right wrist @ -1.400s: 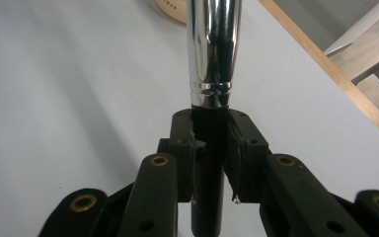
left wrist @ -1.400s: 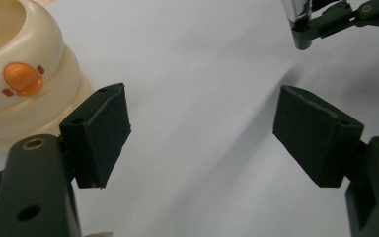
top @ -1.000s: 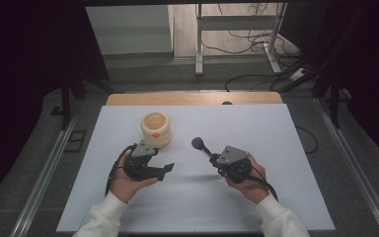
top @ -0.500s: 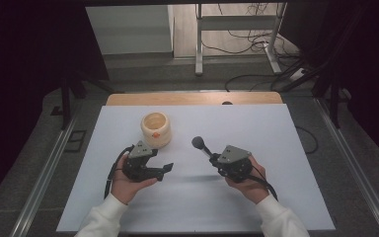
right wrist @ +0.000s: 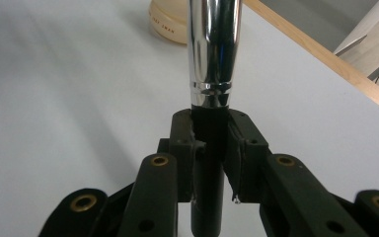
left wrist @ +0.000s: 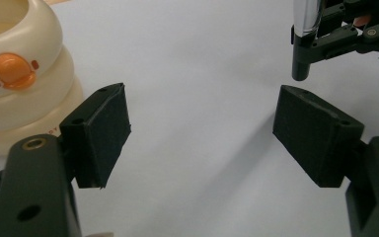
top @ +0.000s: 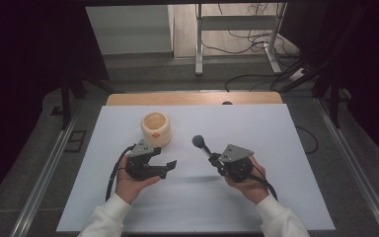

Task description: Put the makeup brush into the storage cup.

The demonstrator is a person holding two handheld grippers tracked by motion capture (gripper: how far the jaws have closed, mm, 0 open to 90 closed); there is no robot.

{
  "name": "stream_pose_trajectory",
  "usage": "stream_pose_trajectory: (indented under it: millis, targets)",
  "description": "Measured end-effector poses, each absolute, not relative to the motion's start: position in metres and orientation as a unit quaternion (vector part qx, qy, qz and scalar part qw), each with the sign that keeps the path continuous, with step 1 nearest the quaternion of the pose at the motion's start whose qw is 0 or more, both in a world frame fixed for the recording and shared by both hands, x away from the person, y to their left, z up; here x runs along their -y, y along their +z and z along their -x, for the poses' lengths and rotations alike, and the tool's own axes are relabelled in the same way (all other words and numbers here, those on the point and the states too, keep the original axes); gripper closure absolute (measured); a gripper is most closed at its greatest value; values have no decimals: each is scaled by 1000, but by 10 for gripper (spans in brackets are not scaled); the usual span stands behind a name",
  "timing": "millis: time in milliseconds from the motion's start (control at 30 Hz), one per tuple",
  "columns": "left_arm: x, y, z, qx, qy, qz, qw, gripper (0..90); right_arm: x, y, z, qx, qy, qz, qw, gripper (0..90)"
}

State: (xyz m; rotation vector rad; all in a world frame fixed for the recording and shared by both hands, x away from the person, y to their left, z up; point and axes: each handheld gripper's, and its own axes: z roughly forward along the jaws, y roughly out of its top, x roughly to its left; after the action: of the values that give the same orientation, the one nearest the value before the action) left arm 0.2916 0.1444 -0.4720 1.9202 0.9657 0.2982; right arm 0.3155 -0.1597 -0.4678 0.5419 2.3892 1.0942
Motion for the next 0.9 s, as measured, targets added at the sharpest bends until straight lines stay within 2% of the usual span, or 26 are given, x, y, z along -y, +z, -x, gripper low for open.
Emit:
stream_pose_trajectory:
  millis: [900]
  targets:
    - [-126,-471,-301,-384,102,-768,502,228,159,-466,-316,-855,423,-210,215,746]
